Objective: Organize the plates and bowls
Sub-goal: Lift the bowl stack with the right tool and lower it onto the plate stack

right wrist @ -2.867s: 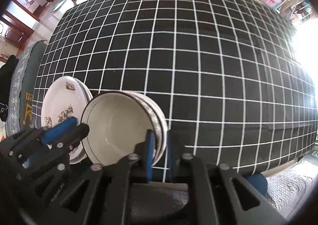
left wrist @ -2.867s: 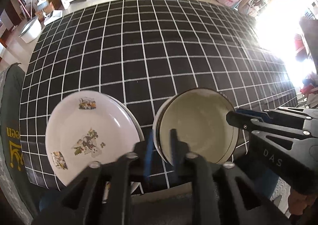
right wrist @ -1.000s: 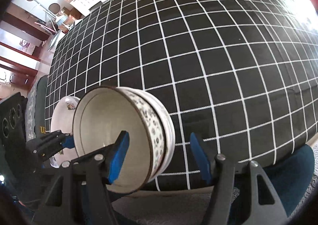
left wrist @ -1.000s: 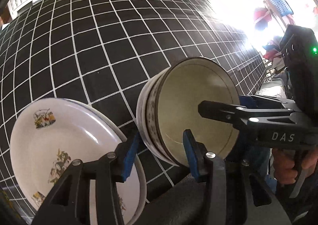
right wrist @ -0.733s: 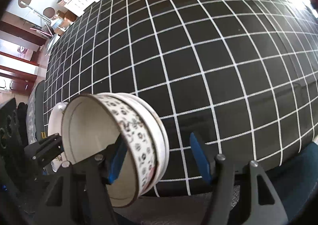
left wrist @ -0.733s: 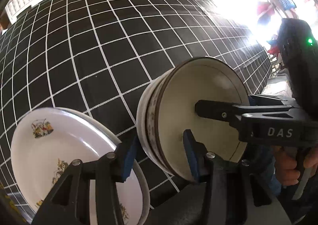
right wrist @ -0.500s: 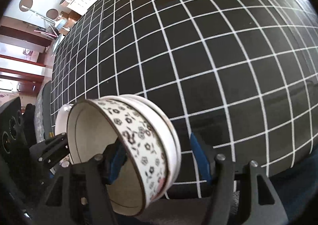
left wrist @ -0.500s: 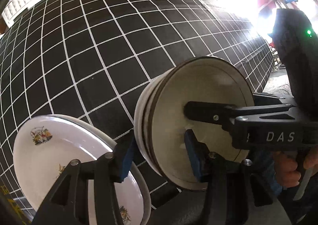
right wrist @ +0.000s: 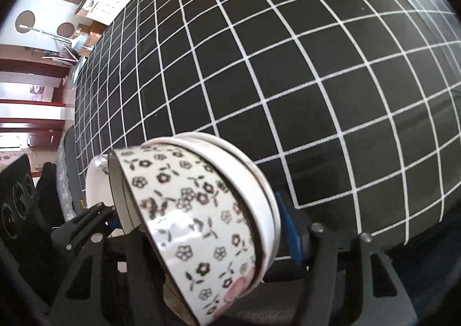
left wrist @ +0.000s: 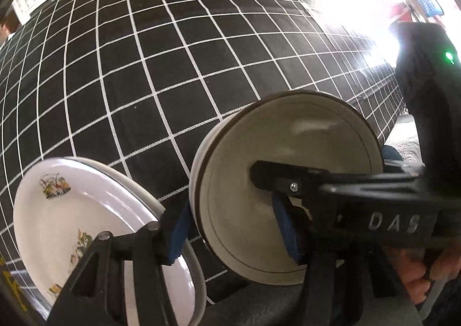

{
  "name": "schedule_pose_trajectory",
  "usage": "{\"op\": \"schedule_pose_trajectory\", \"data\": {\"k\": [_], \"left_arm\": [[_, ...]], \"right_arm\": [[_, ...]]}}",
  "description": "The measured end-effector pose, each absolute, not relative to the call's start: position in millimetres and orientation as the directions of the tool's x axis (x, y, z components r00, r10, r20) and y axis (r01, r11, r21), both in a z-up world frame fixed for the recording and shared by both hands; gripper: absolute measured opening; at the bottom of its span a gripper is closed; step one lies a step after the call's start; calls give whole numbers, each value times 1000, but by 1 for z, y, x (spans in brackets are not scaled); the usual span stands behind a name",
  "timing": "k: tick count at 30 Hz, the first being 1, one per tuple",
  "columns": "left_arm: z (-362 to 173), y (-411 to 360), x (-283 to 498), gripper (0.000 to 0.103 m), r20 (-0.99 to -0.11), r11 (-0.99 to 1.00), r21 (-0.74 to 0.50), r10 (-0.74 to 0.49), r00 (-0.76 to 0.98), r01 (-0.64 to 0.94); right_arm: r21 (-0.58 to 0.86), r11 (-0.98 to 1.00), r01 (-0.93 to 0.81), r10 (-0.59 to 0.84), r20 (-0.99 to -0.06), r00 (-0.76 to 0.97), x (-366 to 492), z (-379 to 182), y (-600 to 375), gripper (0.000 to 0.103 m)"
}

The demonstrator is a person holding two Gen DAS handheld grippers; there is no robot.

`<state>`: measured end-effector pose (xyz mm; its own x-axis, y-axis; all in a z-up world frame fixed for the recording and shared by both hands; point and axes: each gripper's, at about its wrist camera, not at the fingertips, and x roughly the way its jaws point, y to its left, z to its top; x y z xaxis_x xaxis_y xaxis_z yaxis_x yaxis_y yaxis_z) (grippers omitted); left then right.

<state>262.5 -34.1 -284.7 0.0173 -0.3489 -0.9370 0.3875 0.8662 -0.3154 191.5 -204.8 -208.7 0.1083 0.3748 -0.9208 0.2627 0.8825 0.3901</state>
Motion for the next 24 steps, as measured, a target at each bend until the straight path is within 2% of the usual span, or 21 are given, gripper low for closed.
{"op": "schedule_pose_trajectory", "data": {"k": [12, 24], "left_arm": [[-259, -21, 246, 53, -933, 879, -309, -355, 66, 362], [-206, 43, 246, 53, -921, 921, -282, -339, 193, 270]], "right_arm": [[409, 876, 256, 384, -912, 141, 187, -185, -193, 62], [438, 893, 104, 423, -895, 145, 214, -146, -123, 62]]}}
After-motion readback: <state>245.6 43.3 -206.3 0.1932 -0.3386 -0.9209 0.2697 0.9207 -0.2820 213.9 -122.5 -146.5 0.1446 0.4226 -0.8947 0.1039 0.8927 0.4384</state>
